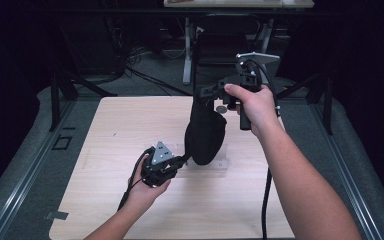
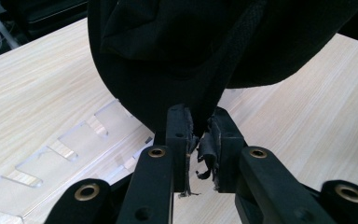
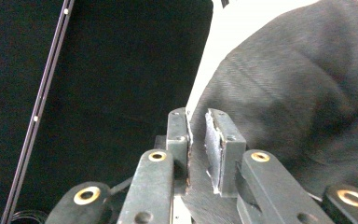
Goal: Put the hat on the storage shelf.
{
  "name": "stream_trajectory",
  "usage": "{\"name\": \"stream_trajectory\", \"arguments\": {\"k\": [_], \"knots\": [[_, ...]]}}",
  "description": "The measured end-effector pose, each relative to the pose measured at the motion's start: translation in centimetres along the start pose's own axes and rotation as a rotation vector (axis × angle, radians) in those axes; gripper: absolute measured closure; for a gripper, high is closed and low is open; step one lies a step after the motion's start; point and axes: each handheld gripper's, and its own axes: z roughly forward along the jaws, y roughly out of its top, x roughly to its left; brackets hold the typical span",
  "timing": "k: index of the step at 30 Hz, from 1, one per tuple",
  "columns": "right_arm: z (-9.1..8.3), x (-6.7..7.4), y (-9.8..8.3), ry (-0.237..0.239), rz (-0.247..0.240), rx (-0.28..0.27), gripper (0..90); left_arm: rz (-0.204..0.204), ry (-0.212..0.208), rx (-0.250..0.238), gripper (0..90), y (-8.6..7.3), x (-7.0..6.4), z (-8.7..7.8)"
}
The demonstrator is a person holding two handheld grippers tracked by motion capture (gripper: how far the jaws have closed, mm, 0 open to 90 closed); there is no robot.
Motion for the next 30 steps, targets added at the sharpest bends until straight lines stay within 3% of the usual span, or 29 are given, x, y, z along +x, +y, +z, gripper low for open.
{"name": "stream_trajectory", "arguments": {"k": [9,12,22,25,29,30], "knots": [[-1.9,-1.0,-0.1,-0.020,0.015,-0.029,78.8,0.003,0.020,0.007,83.0,-0.6,0.3,-0.2],[-2.6,-1.4,-0.2,-0.031,0.020,-0.041,78.7,0.021,0.037,0.025,84.1,-1.0,0.2,-0.1],[-3.5,-1.8,-0.4,-0.058,0.021,-0.058,78.1,0.003,0.043,0.063,84.2,-2.4,1.1,0.0],[-3.7,-2.0,-0.4,-0.071,0.014,-0.054,77.9,-0.024,0.034,0.099,83.9,-3.9,1.7,0.8],[-4.0,-2.0,-0.4,-0.074,0.015,-0.057,77.7,-0.068,0.014,0.080,83.8,-4.7,1.9,0.8],[-4.4,-2.2,-0.4,-0.044,0.013,-0.029,77.6,-0.067,0.020,0.075,83.7,-4.9,1.7,0.8]]}}
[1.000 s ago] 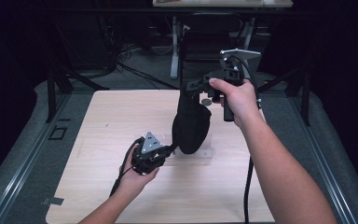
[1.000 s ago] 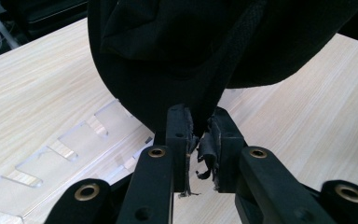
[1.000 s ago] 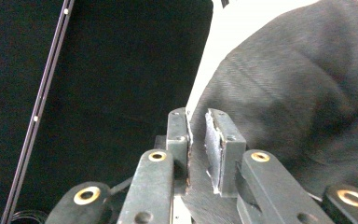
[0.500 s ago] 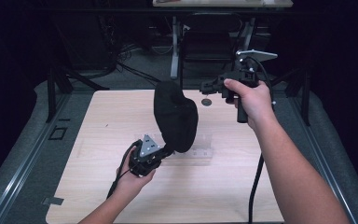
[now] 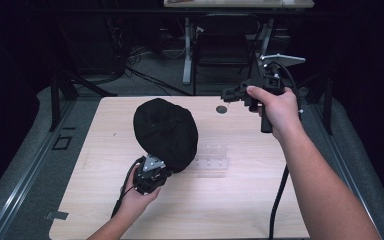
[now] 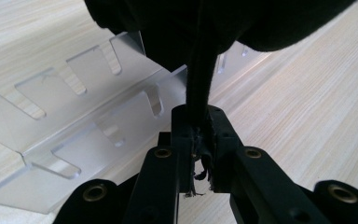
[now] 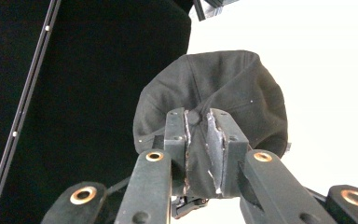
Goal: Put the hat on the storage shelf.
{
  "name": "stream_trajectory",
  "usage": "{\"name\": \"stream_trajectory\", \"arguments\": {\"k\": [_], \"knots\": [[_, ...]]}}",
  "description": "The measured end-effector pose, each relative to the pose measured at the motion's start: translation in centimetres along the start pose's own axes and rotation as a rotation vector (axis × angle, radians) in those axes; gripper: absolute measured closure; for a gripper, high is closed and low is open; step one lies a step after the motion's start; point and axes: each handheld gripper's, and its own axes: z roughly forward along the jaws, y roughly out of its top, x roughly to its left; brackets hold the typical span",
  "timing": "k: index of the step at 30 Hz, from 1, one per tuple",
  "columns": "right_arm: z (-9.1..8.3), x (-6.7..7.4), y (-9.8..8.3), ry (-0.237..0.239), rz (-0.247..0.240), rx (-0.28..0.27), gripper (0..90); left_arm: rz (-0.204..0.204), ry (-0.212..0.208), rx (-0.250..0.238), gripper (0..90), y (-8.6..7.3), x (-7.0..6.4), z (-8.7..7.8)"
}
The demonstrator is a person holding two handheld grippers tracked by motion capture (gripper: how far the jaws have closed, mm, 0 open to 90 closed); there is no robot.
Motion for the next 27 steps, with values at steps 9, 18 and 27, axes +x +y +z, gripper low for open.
{"name": "stream_trajectory", "arguments": {"k": [9,18,27], "knots": [[-0.4,0.0,-0.4,-0.079,-0.017,-0.051,76.4,-0.002,0.001,0.000,81.7,-0.4,0.3,-0.1],[-1.2,-0.4,-1.5,-0.201,-0.098,-0.055,73.8,-0.058,0.015,0.017,68.2,-1.2,1.1,-1.1],[-2.2,-1.0,-3.2,-0.306,-0.168,-0.063,71.9,-0.137,0.024,0.008,52.5,-1.9,2.1,-2.7]]}}
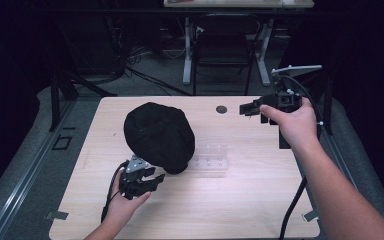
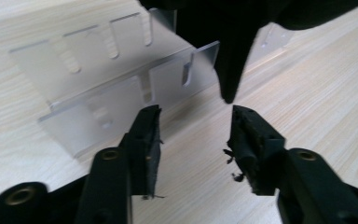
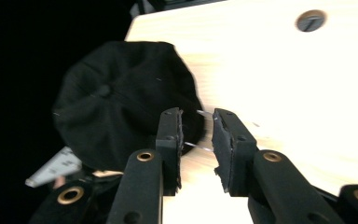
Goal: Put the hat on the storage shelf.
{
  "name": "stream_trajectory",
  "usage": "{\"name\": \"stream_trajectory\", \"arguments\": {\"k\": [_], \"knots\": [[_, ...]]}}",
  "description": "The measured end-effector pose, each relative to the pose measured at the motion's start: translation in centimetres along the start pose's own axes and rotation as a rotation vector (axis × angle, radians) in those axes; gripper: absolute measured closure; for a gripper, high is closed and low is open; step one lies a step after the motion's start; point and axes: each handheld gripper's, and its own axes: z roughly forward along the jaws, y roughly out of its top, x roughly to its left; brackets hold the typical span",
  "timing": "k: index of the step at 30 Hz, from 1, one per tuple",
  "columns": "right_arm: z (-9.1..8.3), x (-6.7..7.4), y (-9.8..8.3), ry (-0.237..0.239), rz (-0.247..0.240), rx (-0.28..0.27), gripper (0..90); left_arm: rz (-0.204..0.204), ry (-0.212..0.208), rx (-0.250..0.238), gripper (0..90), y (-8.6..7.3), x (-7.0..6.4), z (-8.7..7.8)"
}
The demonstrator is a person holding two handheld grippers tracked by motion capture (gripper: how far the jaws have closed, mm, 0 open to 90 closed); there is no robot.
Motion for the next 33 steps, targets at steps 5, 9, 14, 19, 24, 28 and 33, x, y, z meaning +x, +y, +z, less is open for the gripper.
{"name": "stream_trajectory", "arguments": {"k": [5,9,14,19,24,28,33], "knots": [[-0.4,-0.4,-1.3,-0.060,-0.028,-0.001,70.5,-0.031,0.000,-0.009,50.5,-0.7,0.9,-0.5],[-0.6,-0.9,-2.3,-0.110,-0.050,-0.002,69.8,-0.061,0.003,-0.016,50.3,-1.6,1.7,-0.6],[-0.3,-1.9,-3.9,-0.170,-0.064,-0.007,68.9,-0.081,0.014,-0.008,50.3,-2.3,2.6,-0.7],[0.2,-2.9,-5.4,-0.198,-0.063,-0.002,68.4,-0.089,0.020,-0.013,50.3,-2.5,2.9,-0.5],[0.6,-3.8,-6.8,-0.230,-0.075,0.002,67.0,-0.085,0.021,-0.002,49.5,-2.8,2.9,-0.1],[1.1,-4.4,-7.7,-0.250,-0.086,-0.002,61.7,-0.092,0.023,-0.007,46.1,-3.1,2.9,0.1],[1.9,-5.2,-9.0,-0.264,-0.108,-0.020,55.3,-0.094,0.021,0.005,44.3,-3.2,3.1,0.2]]}}
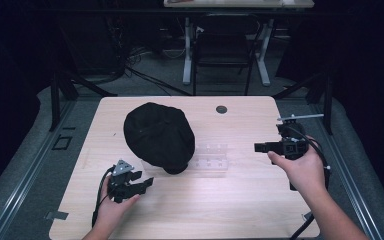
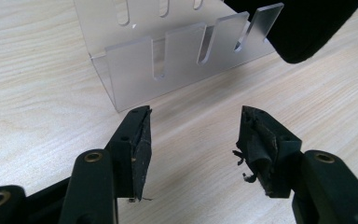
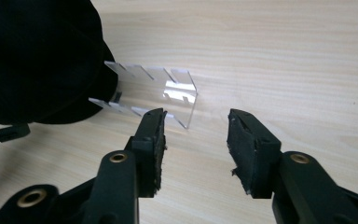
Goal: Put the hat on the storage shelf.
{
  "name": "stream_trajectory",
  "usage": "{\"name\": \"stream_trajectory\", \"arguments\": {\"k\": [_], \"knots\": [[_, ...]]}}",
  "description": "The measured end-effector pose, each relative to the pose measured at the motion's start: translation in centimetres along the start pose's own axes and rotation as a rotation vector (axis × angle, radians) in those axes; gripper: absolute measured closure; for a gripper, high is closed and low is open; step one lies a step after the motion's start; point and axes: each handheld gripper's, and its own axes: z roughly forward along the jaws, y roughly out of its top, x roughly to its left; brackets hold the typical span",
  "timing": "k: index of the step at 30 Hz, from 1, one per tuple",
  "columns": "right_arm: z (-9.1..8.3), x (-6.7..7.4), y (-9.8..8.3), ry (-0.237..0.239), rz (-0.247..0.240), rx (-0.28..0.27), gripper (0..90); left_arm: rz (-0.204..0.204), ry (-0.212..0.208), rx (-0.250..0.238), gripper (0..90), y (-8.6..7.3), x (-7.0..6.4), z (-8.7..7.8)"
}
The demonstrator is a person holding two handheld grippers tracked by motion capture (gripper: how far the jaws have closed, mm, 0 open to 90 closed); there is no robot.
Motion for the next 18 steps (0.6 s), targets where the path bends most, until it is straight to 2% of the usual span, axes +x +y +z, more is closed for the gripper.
{"name": "stream_trajectory", "arguments": {"k": [1,2,7,9,14,18], "knots": [[0.1,0.0,-0.1,-0.009,-0.003,0.011,54.2,-0.002,0.003,-0.001,44.2,0.0,0.0,0.1],[0.4,0.0,-0.5,-0.024,-0.021,0.004,52.7,-0.001,0.006,-0.006,43.9,-0.1,0.0,0.1],[1.2,-0.1,-2.0,-0.046,-0.044,-0.015,47.2,-0.003,0.007,-0.002,43.7,-0.2,0.1,0.2],[1.6,-0.2,-2.7,-0.060,-0.048,-0.003,47.1,-0.003,0.007,-0.002,43.6,-0.2,0.1,0.2],[2.4,-0.5,-4.4,-0.082,-0.052,-0.014,46.6,-0.009,0.006,0.007,43.6,-0.2,0.1,0.2],[3.2,-0.6,-5.8,-0.106,-0.074,-0.028,45.5,-0.007,0.006,0.007,43.6,-0.2,0.2,0.2]]}}
